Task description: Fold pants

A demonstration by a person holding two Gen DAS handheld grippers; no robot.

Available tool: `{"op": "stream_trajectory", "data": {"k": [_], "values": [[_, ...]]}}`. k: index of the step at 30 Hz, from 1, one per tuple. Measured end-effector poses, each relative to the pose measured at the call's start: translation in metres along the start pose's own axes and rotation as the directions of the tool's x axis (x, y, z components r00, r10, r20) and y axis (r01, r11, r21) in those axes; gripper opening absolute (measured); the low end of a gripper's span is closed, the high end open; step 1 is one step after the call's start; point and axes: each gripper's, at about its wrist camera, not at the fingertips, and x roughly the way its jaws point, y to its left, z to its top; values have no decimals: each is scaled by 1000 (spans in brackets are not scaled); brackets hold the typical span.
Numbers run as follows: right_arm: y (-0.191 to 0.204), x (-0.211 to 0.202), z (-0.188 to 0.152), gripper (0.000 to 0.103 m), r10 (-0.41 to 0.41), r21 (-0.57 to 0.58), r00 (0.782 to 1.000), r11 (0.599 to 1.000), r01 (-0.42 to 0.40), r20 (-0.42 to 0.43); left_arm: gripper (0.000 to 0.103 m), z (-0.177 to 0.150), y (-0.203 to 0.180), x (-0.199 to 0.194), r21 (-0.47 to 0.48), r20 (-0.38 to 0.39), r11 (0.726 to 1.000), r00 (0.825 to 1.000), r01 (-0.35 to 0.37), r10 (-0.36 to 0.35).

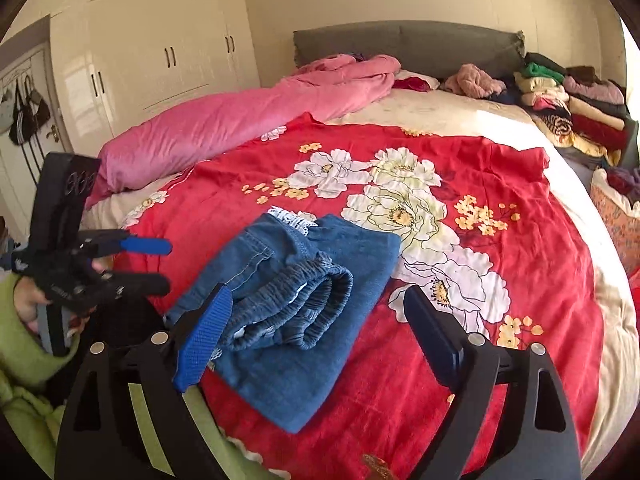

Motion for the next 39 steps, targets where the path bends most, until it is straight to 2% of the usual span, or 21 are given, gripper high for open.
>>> {"op": "stream_trajectory", "data": {"k": [8,12,13,15,16,18,20,21,23,25,29,34,35,36,37,39], "values": [[15,-3,-14,87,28,-46,999,999,-29,-15,93,10,18,5,-47,-21,998,998,-52,51],[40,6,-22,87,32,-138,998,990,-38,-47,93,24,32,9,-82,-16,995,998,-58,57],[47,8,-24,87,34,-162,998,986,-42,-50,91,27,34,11,-92,-15,994,999,-54,53],[59,12,-26,86,60,-194,996,978,-70,-60,71,32,38,17,-114,-25,993,1000,-22,20],[63,14,-27,85,78,-199,995,976,-90,-68,66,34,39,20,-116,-33,993,999,-7,3],[73,22,-27,74,114,-214,989,968,-132,-95,47,38,34,29,-89,-55,996,998,16,-21],[82,29,-27,59,140,-234,983,958,-165,-120,39,42,27,41,-44,-87,999,996,29,-33],[88,33,-27,56,149,-247,980,953,-177,-131,37,44,25,47,-31,-105,999,994,33,-36],[101,42,-26,49,168,-288,974,935,-207,-155,37,47,26,61,-33,-138,999,990,36,-41],[115,55,-27,48,175,-339,967,912,-230,-186,37,49,31,76,-45,-172,999,984,29,-36],[132,80,-31,39,152,-413,959,878,-243,-241,37,44,39,88,-60,-186,997,981,39,-50],[147,108,-29,39,111,-482,962,847,-223,-249,37,43,43,90,-69,-181,996,981,54,-66],[148,113,-29,32,117,-484,960,844,-230,-253,37,43,43,90,-70,-180,996,981,55,-67],[148,116,-28,23,150,-462,948,845,-270,-280,37,43,44,91,-69,-179,996,982,55,-67],[146,115,-28,11,170,-443,939,847,-294,-298,37,43,44,91,-71,-179,996,982,56,-68],[145,105,-28,8,194,-442,928,836,-326,-318,37,43,43,91,-69,-175,996,982,61,-73]]}}
